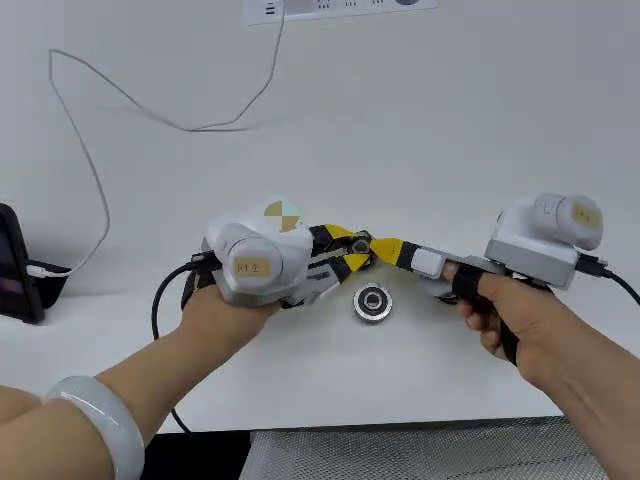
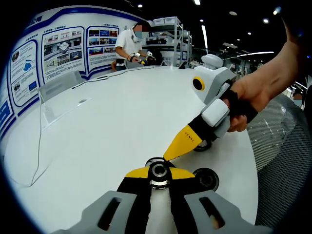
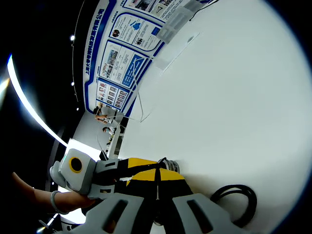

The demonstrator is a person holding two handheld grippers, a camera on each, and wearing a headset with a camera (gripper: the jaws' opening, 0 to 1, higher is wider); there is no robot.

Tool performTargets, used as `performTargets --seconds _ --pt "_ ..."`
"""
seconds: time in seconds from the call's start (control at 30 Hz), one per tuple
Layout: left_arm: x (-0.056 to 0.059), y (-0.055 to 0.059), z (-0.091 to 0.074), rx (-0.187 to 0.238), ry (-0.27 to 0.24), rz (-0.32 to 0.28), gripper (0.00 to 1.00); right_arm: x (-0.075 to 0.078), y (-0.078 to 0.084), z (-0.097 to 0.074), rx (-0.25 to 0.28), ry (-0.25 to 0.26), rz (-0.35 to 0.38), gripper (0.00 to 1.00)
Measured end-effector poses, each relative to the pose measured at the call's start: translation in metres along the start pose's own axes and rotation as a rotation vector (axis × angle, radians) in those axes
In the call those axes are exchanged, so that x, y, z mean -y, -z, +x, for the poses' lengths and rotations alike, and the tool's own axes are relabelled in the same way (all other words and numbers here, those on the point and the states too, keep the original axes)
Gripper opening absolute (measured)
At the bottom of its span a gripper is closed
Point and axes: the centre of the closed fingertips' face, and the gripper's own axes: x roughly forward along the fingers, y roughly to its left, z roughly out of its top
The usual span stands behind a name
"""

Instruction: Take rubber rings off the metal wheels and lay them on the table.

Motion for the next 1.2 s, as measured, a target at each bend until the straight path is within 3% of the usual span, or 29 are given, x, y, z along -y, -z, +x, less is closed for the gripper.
performTargets --seconds 0.2,0.37,0.8,1.07,1.2 --pt "0.006 -0.001 -0.003 0.011 0.027 0.019 0.21 0.001 0.000 0.000 0.004 0.008 -0.005 0.01" --pt "0.006 0.000 -0.007 0.013 0.015 0.042 0.21 -0.001 0.001 0.001 0.002 0.001 -0.007 0.01" --pt "0.000 0.005 -0.013 0.013 -0.012 0.024 0.24 -0.004 0.001 0.002 0.006 -0.010 -0.004 0.01" --pt "0.004 0.000 -0.008 0.025 0.005 0.018 0.23 -0.006 0.000 0.003 0.008 -0.014 -0.003 0.01" --pt "0.006 0.004 -0.006 0.007 0.012 0.011 0.24 -0.009 -0.001 0.004 0.009 -0.021 0.001 0.01"
